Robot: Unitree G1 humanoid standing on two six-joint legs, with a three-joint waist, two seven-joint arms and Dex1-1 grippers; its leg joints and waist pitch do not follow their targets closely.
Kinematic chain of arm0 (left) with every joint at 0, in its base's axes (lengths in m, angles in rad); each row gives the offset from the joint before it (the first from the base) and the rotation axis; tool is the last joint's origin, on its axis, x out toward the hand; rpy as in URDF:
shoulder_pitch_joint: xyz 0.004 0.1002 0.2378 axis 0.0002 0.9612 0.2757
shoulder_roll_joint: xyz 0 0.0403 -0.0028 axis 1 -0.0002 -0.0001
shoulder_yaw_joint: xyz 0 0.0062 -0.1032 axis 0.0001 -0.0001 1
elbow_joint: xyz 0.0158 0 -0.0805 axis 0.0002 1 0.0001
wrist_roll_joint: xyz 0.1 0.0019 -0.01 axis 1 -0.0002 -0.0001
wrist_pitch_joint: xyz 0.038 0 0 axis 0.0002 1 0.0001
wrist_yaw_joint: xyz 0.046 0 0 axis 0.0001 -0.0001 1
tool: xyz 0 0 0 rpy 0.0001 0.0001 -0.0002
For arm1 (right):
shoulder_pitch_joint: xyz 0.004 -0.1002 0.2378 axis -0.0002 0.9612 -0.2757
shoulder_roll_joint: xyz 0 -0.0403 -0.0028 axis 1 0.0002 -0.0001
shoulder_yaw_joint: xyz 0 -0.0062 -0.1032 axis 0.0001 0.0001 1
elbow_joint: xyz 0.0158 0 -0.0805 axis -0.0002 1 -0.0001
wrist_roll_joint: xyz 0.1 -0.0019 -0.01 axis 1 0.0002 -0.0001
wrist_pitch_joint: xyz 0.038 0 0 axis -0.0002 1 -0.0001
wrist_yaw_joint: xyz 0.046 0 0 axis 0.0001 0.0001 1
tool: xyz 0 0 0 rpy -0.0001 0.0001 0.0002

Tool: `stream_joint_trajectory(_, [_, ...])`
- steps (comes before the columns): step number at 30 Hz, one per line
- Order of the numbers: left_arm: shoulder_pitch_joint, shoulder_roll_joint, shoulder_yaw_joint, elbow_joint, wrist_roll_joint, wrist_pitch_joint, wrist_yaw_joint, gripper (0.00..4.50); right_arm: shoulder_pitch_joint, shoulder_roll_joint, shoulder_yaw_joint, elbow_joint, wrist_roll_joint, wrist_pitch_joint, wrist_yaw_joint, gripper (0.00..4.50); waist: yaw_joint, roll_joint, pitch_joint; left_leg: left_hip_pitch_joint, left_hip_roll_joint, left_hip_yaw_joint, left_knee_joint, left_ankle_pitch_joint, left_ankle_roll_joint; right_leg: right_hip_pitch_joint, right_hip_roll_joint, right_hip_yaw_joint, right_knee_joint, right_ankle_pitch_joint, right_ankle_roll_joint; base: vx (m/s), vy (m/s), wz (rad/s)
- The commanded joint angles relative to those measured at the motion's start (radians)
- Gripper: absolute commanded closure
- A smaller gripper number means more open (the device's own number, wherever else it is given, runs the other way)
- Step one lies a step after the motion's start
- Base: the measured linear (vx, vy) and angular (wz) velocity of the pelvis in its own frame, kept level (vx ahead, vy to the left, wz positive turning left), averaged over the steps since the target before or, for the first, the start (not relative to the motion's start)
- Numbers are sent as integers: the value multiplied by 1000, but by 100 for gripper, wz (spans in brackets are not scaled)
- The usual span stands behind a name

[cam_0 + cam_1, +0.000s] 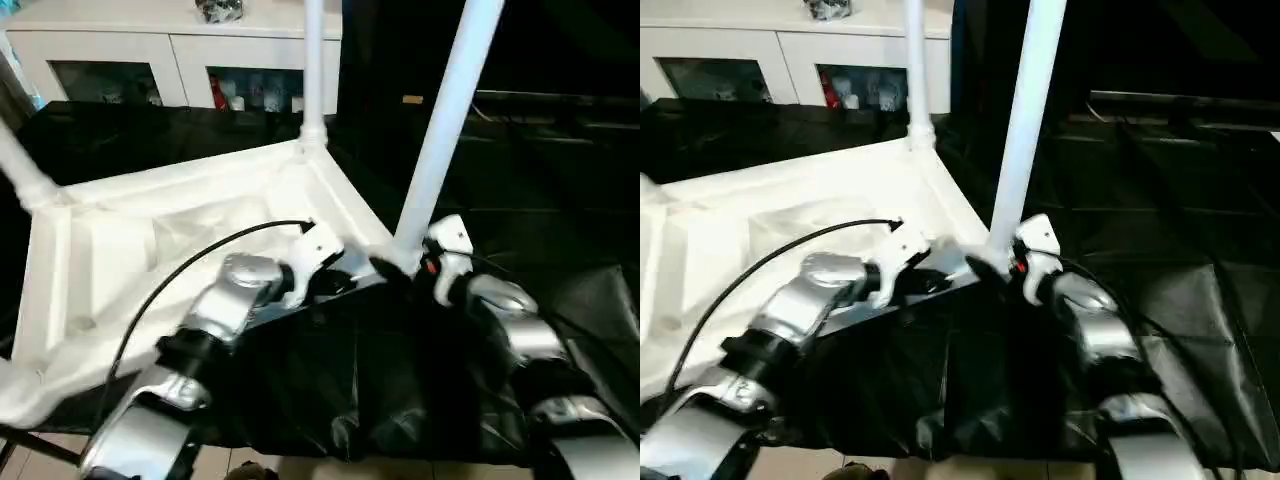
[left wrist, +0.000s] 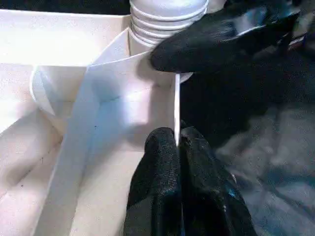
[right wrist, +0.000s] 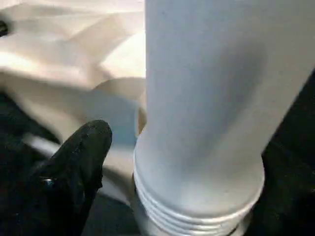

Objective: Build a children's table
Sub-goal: Rotate leg to tighten

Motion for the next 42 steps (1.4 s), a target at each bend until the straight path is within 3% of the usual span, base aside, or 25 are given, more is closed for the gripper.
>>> stream_joint_trajectory(1, [4,-12,-4,-51,-67,-59,-57,450,22,4,56,-36,10,11,93,27,3,-16,-58,24,76,-36,-77,-210,84,39,-63,29,-75,-157,-256,0,0,0])
stream_joint_trajectory(9, [51,67,-24,-138,-110,-65,-238,450,103,-96,111,-183,43,53,326,27,10,-12,-58,26,80,-35,-80,-229,67,34,-62,29,-73,-182,-256,0,0,0])
stream_joint_trajectory(24, [69,113,-30,-174,-121,-31,-321,450,121,-124,128,-251,63,114,402,155,22,-12,-59,26,79,-34,-79,-214,56,33,-64,29,-70,-164,-261,0,0,0])
stream_joint_trajectory(30, [62,81,-12,-158,-106,-25,-239,450,133,-96,105,-249,56,144,298,176,21,-11,-60,26,78,-34,-78,-205,57,33,-64,28,-69,-151,-261,0,0,0])
stream_joint_trajectory(32, [50,36,14,-132,-91,1,-136,450,120,-45,73,-214,15,144,120,176,17,-11,-58,27,78,-36,-82,-222,40,31,-65,30,-72,-180,-256,0,0,0])
stream_joint_trajectory(35, [45,18,23,-120,-83,7,-93,450,110,-25,60,-193,2,148,50,177,4,-14,-58,26,74,-39,-84,-240,10,34,-67,29,-77,-224,-240,0,0,0])
stream_joint_trajectory(38, [41,0,30,-107,-72,12,-49,450,98,-4,45,-169,-7,149,-15,177,0,-14,-59,25,72,-38,-81,-232,23,35,-66,30,-79,-213,-231,0,0,0])
stream_joint_trajectory(42, [14,-101,54,-51,-31,38,168,450,62,99,-20,-121,-16,179,-284,178,-4,-12,-61,26,71,-37,-80,-200,24,34,-62,29,-76,-174,-237,0,0,0])
